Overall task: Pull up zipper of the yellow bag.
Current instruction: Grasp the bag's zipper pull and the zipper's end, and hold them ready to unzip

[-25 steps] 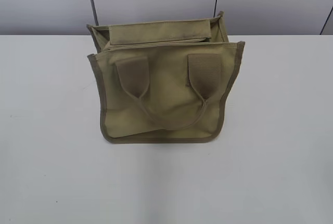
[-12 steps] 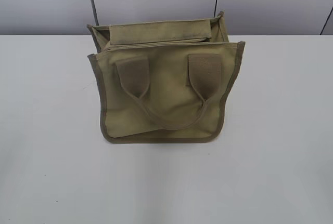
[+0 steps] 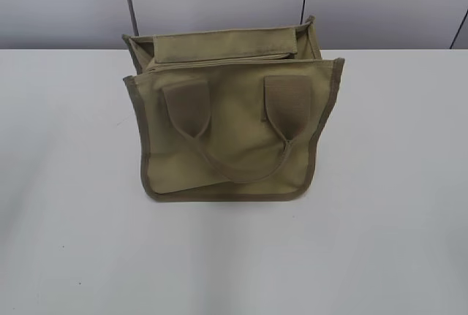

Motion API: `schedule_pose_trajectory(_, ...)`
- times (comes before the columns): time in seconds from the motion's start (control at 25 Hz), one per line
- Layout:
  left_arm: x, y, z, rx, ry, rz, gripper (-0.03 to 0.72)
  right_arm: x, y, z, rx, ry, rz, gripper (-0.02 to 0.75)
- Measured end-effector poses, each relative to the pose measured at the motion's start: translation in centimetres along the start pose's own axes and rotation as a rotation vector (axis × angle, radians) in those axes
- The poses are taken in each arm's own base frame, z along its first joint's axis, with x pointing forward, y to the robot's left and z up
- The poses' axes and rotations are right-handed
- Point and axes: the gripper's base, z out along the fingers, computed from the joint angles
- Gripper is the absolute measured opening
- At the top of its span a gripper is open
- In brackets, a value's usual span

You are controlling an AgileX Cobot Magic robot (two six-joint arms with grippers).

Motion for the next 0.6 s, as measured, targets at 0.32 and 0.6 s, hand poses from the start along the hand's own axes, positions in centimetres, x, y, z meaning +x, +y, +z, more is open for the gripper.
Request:
schedule_pose_trajectory(0.32,2.6,-1.3,8.1,0.05,0.087,0.021,0.377,0.0,0.0,0.0,-0.002,0.0,0.001,0.559)
schedule_pose_trajectory(0.6,6.6,-3.4,11.9,0.09,0.083,0.058,0.372,0.0,0.0,0.0,-0.002,0.0,0.001,0.559)
